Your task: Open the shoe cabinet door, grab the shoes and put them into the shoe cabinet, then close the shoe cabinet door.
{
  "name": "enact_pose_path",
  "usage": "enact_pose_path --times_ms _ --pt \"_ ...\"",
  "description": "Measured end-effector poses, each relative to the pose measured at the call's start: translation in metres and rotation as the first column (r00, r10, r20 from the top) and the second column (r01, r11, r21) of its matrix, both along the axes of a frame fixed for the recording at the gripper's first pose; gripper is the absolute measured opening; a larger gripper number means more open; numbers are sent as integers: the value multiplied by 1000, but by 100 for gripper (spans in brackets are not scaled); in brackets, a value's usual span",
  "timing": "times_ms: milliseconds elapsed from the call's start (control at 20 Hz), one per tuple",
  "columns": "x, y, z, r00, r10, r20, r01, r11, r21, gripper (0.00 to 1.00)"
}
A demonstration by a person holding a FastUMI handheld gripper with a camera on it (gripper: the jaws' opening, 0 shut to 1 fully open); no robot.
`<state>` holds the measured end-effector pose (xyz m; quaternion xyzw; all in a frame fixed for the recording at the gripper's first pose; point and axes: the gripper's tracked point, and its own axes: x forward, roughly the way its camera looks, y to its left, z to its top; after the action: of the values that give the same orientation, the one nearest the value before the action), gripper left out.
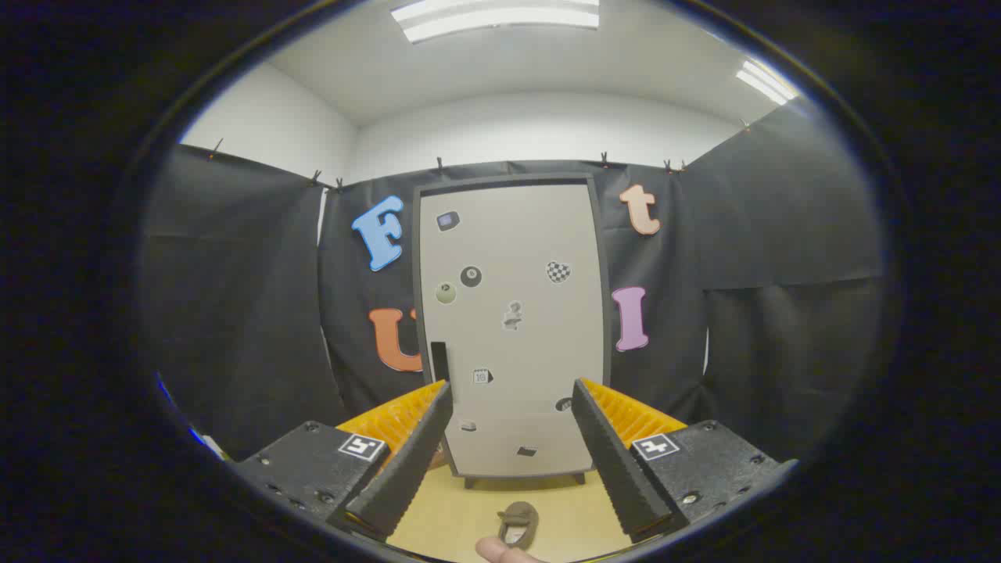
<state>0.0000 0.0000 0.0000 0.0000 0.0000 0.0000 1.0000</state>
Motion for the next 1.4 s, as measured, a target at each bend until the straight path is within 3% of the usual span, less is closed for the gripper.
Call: enact_pose_path --times_ms 300,600,900,1400 --pt "0 4 -13 1000 7 -10 -8 1000 -16 100" --pt "31 1 -17 1000 -13 -14 13 999 -32 99" --pt "86 29 -37 999 12 -31 -13 998 -57 99" --pt "212 110 -80 993 90 -76 -95 994 -59 99"
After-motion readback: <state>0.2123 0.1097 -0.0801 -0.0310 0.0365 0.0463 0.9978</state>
